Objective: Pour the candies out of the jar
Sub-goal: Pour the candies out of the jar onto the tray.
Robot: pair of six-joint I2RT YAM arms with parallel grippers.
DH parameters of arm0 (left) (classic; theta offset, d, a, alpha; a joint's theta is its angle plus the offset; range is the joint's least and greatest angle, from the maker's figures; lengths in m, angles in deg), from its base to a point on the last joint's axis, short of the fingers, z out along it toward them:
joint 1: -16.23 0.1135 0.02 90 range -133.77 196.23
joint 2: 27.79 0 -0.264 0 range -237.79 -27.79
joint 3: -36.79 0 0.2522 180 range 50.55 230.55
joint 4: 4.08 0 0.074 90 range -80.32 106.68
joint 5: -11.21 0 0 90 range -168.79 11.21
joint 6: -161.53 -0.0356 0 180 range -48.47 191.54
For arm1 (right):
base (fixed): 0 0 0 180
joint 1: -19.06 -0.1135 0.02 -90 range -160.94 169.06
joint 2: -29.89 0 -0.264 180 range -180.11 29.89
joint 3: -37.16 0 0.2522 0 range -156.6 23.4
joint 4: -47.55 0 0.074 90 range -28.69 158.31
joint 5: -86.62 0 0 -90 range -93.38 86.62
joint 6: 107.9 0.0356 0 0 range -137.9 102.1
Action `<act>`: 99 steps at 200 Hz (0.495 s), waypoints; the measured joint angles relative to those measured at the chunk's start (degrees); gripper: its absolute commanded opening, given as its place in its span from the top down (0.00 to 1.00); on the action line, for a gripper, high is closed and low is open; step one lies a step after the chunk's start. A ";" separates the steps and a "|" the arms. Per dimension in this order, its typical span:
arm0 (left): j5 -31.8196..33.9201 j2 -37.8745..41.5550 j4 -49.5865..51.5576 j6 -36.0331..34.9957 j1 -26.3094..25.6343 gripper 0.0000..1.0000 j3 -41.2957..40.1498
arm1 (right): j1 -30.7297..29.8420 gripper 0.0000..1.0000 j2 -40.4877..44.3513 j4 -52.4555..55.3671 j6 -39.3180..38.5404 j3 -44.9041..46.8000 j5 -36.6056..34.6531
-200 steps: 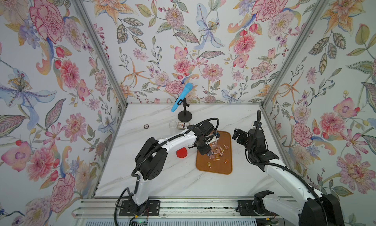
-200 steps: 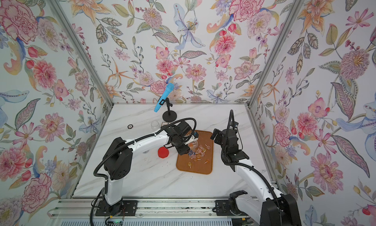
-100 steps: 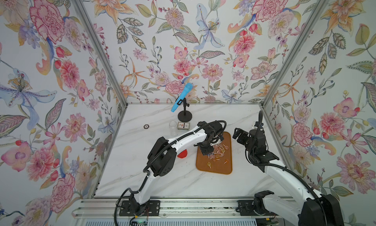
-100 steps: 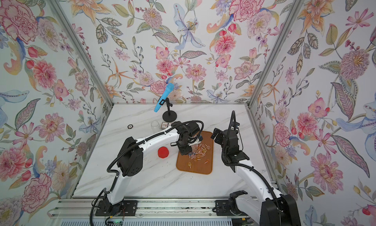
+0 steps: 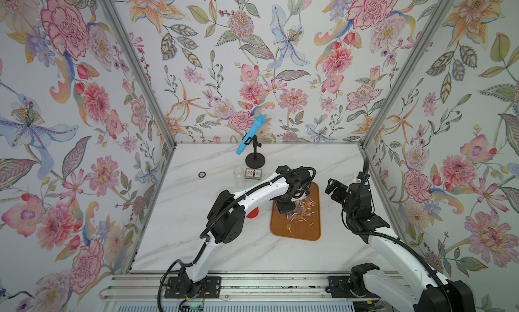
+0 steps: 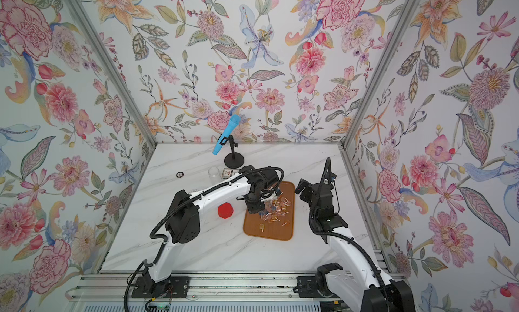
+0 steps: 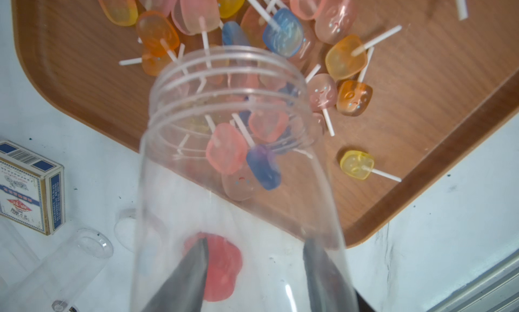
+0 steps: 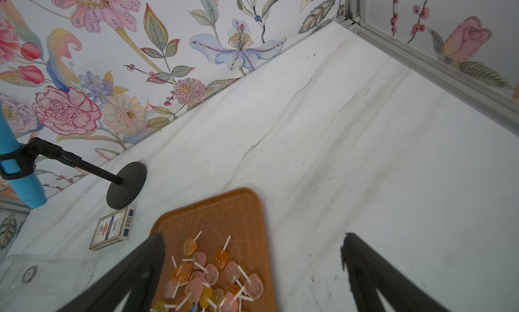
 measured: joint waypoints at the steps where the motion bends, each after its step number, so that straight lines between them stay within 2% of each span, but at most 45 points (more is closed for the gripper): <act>1: 0.00 0.04 0.00 0.02 -0.02 1.00 -0.07 | 0.00 0.00 0.00 0.00 0.00 0.00 0.00; 69: 0.17 1.18 -2.40 0.00 -0.87 1.00 -4.04 | 0.20 0.00 -2.62 -0.85 0.66 -0.02 2.69; 99: 0.31 5.86 -6.75 0.00 -0.85 1.00 -10.47 | 0.90 0.00 -2.67 -0.85 0.35 -0.39 6.36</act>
